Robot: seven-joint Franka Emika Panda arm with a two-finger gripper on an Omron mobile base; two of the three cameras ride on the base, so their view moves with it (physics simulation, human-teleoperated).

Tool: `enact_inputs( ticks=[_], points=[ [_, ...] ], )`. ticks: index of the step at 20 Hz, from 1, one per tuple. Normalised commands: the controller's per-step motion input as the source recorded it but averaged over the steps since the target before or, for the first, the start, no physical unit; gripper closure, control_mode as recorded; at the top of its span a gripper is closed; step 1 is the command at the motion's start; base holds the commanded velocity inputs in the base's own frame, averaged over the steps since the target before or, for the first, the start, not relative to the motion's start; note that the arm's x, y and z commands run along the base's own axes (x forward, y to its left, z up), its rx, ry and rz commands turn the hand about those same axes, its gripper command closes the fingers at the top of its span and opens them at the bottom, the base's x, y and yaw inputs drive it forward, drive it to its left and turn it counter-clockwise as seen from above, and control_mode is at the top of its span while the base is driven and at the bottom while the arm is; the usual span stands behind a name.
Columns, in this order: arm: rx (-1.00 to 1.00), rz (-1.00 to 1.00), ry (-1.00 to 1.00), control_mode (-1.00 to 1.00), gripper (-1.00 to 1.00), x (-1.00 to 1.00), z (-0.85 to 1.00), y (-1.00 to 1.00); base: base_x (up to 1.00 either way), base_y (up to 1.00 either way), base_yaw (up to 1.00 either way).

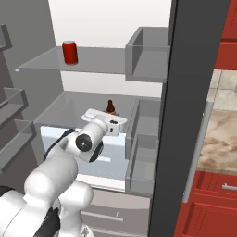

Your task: Open the fridge, grab two sodas, and place both sodas inside the bowl with ice on the dining counter.

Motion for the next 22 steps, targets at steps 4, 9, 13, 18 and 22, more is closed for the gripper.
enact_inputs(
  ticks=[4, 9, 13, 18, 22],
  points=[
    [-0.1, 0.0, 0.0, -1.0, 1.0, -0.62, 0.77, 0.29, 0.0, 0.0, 0.0],
    [-0.04, 0.0, 0.09, -1.0, 1.0, -0.72, 0.61, 0.11, 0.0, 0.0, 0.0],
    [-0.02, 0.0, 0.13, -1.0, 1.0, -0.88, 0.35, 0.01, 0.0, 0.0, 0.0],
    [0.0, 0.0, 0.15, -1.0, 1.0, -0.97, 0.57, 0.0, 0.0, 0.0, 0.0],
    [0.0, 0.0, 0.14, -1.0, 1.0, -0.98, 0.51, 0.0, 0.0, 0.0, 0.0]
  ],
)
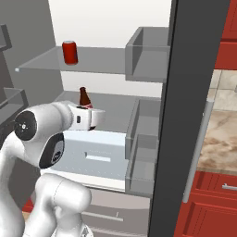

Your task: Open the fridge, grab two sodas, and place both sodas inside the bowl with ice on the dining counter.

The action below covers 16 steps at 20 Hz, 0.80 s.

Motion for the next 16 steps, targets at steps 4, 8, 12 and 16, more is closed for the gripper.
enact_inputs(
  ticks=[4, 8, 12, 16],
  points=[
    [0.0, 0.0, 0.11, -1.0, 1.0, -1.0, 0.2, 0.0, 0.0, 0.0, 0.0],
    [0.0, 0.0, 0.05, -1.0, 1.0, -1.0, 0.0, 0.0, 0.0, 0.0, 0.0],
    [-0.01, 0.0, 0.01, -1.0, 1.0, -0.97, -0.22, 0.04, 0.0, 0.0, 0.0],
    [-0.09, 0.02, 0.03, -1.0, 1.0, -0.36, -0.11, 0.11, 0.0, 0.0, 0.0]
  ],
)
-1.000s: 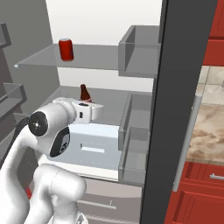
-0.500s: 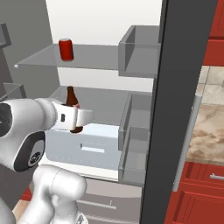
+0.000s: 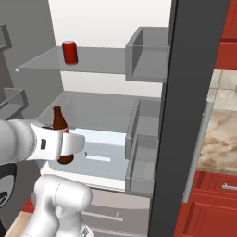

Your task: Open the fridge, grab two sodas, and place both sodas inside the bowl with ice on the dining counter.

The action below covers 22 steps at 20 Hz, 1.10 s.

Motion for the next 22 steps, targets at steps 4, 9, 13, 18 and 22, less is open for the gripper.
enact_inputs(
  ticks=[4, 9, 13, 18, 22],
  points=[
    [-0.02, 0.0, 0.01, -1.0, 1.0, -0.03, -0.02, 0.02, 0.0, 0.0, 0.0],
    [0.0, 0.0, 0.0, -1.0, 1.0, 0.0, 0.0, -0.01, 0.0, 0.0, 0.0],
    [0.0, 0.0, 0.0, 1.0, 1.0, 0.0, 0.0, 0.0, 0.0, 0.0, 0.0],
    [0.0, 0.0, 0.0, 1.0, 1.0, 0.0, 0.0, 0.0, -0.07, -0.02, -0.01],
    [0.0, 0.0, 0.0, 1.0, 1.0, 0.0, 0.0, 0.0, -0.49, -0.1, -0.04]
  ],
)
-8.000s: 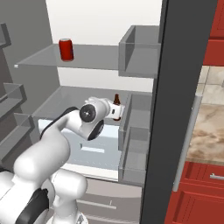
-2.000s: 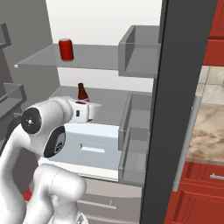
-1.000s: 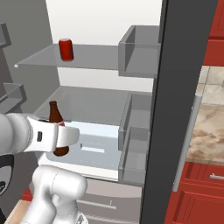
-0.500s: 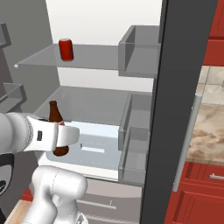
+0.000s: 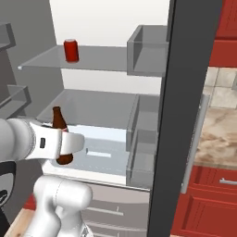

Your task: Open the fridge, grab two sodas, and place both sodas inside the bowl with ice on the dining counter.

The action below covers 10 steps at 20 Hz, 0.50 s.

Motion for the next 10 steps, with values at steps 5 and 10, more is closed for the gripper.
enact_inputs(
  ticks=[5, 10],
  points=[
    [0.0, 0.0, 0.0, 1.0, 1.0, 0.0, 0.0, 0.0, -0.64, -0.01, -0.03],
    [0.0, 0.0, 0.0, 1.0, 1.0, 0.0, 0.0, 0.0, -0.46, 0.04, -0.02]
  ],
)
